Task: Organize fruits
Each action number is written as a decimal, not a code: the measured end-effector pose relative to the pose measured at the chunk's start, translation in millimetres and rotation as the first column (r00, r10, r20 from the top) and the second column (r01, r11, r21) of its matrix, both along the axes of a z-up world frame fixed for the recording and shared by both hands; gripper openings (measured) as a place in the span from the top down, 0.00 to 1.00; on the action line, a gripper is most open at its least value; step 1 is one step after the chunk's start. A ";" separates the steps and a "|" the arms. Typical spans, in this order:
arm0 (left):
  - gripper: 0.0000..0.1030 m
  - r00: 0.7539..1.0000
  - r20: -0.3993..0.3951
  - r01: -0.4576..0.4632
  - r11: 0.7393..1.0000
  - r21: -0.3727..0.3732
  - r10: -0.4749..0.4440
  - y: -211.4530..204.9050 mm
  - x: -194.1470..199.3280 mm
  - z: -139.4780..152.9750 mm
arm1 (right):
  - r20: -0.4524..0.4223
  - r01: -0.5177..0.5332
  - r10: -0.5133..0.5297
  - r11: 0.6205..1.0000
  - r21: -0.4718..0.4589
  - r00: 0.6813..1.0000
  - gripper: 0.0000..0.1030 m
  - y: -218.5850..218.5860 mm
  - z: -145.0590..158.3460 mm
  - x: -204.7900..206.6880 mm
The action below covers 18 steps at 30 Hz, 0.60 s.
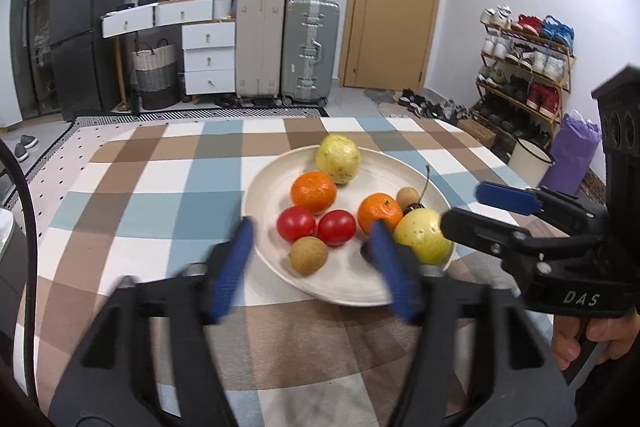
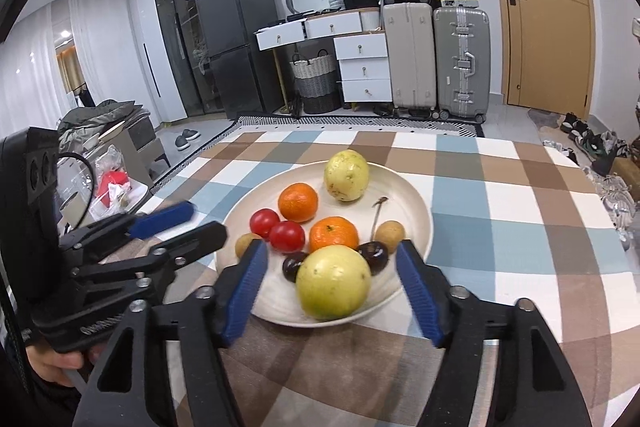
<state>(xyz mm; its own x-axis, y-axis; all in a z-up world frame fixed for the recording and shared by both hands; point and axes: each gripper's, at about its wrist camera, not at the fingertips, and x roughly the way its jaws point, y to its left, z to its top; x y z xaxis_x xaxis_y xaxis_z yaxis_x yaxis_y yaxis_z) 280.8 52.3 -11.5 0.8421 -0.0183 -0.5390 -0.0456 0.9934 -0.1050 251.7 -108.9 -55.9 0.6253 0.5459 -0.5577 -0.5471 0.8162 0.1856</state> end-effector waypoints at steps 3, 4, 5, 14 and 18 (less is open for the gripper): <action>0.18 0.999 0.030 -0.018 1.000 -0.003 0.019 4.3 -8.4 5.6 | 0.024 0.018 -0.017 1.000 -0.011 1.000 0.14 -4.9 0.9 -3.6; 0.15 0.999 0.033 -0.015 1.000 -0.005 0.016 4.8 -10.3 6.6 | 0.027 0.019 -0.018 1.000 -0.010 0.999 0.12 -6.5 1.0 -4.6; 0.10 0.999 0.035 -0.016 1.000 -0.005 0.016 5.3 -12.6 6.9 | 0.025 0.016 -0.016 1.000 -0.006 1.000 0.10 -7.1 1.0 -4.5; 0.01 0.997 0.065 -0.031 0.999 -0.009 0.032 3.6 -31.3 10.7 | 0.062 -0.015 0.015 1.000 0.004 0.998 0.01 -18.6 -2.2 -23.1; 0.01 0.997 0.073 -0.025 1.000 -0.002 0.026 -1.5 -35.2 12.1 | 0.077 -0.003 0.002 1.000 0.008 0.997 0.01 -27.0 -3.0 -31.7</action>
